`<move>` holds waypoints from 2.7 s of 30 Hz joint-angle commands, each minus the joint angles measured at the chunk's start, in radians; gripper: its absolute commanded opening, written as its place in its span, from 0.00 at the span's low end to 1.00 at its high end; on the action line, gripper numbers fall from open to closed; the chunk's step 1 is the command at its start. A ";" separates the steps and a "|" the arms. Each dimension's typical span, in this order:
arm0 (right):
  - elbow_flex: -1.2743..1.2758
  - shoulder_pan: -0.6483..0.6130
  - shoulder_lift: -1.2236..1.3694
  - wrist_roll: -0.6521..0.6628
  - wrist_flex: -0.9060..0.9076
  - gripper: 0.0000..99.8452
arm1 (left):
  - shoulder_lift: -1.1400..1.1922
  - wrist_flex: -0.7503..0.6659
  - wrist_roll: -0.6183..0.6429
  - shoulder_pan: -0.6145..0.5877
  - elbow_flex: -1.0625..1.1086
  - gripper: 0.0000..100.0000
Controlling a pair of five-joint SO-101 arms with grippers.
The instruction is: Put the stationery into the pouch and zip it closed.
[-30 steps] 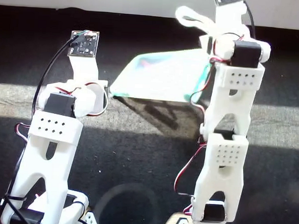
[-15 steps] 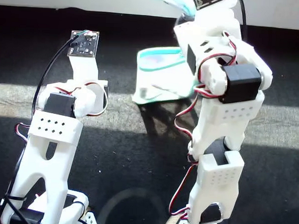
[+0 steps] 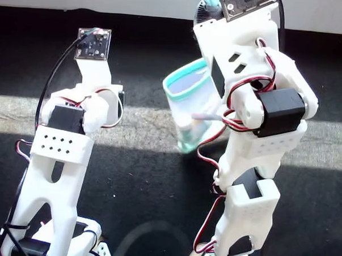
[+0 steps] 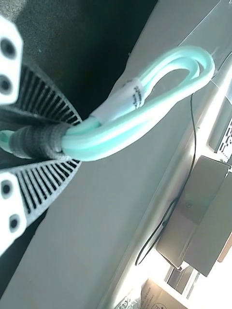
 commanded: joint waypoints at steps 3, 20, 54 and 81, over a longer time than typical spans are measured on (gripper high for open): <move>-0.114 -0.013 -0.059 -0.035 -0.025 0.01 | -0.001 -0.278 0.008 0.002 0.002 0.01; -0.113 -0.013 0.093 -0.176 -0.099 0.01 | -0.022 -0.213 0.011 0.288 0.061 0.01; -0.073 -0.039 0.024 -0.175 0.153 0.01 | -0.173 0.041 0.006 0.185 -0.266 0.04; -0.081 -0.044 0.082 -0.172 0.151 0.01 | -0.285 0.080 0.002 0.524 -0.173 0.13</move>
